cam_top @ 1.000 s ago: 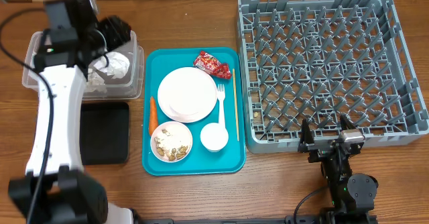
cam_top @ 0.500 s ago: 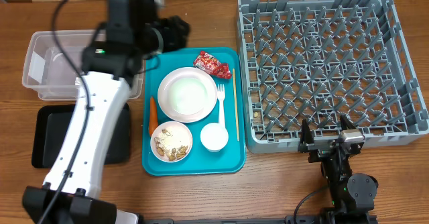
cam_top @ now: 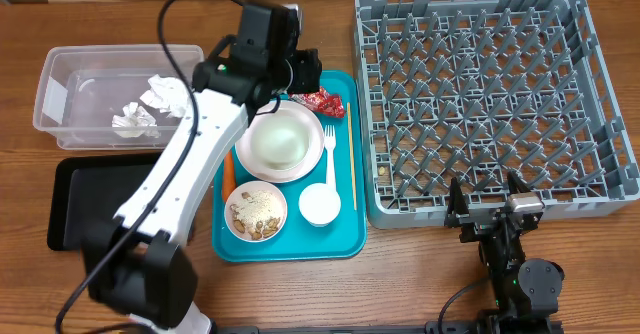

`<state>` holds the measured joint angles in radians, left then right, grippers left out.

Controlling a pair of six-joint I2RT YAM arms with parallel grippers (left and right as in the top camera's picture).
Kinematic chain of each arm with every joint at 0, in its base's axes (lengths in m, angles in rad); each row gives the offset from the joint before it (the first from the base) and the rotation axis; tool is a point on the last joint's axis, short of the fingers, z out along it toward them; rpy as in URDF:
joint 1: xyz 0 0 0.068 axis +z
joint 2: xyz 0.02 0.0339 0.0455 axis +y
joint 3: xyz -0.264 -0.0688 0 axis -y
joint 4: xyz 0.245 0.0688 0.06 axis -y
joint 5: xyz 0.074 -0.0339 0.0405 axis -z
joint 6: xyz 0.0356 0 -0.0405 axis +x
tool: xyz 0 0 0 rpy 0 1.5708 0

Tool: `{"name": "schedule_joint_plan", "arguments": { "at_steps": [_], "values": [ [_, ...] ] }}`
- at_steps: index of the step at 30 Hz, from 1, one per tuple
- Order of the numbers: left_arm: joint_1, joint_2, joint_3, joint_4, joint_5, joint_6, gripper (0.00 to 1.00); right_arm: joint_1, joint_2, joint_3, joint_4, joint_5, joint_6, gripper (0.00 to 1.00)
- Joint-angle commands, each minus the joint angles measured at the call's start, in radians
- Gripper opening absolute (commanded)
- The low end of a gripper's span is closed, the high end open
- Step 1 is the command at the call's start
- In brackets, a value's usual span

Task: Sort waste into correct bins and load items into the dishwasher
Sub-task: 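Move the left gripper to the red snack wrapper on the tray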

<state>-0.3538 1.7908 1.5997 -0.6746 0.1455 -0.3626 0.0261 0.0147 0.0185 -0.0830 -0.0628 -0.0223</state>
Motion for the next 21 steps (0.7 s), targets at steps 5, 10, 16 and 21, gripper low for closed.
{"name": "schedule_joint_plan", "arguments": {
  "at_steps": [5, 10, 16, 21],
  "values": [
    [-0.009, 0.101, 0.016, 0.04, -0.005, 0.026, 0.64, 0.0, -0.011, -0.011, 0.005, 0.002, -0.001, 1.0],
    [-0.016, 0.145, 0.015, 0.091, 0.007, 0.027, 0.7, 0.0, -0.011, -0.011, 0.005, 0.002, -0.001, 1.0],
    [-0.046, 0.212, 0.015, 0.108, 0.009, 0.082, 0.69, 0.0, -0.011, -0.011, 0.005, 0.002, -0.001, 1.0],
    [-0.089, 0.272, 0.015, 0.1, -0.044, 0.245, 0.76, 0.0, -0.011, -0.011, 0.005, 0.002, -0.001, 1.0]
  ]
}}
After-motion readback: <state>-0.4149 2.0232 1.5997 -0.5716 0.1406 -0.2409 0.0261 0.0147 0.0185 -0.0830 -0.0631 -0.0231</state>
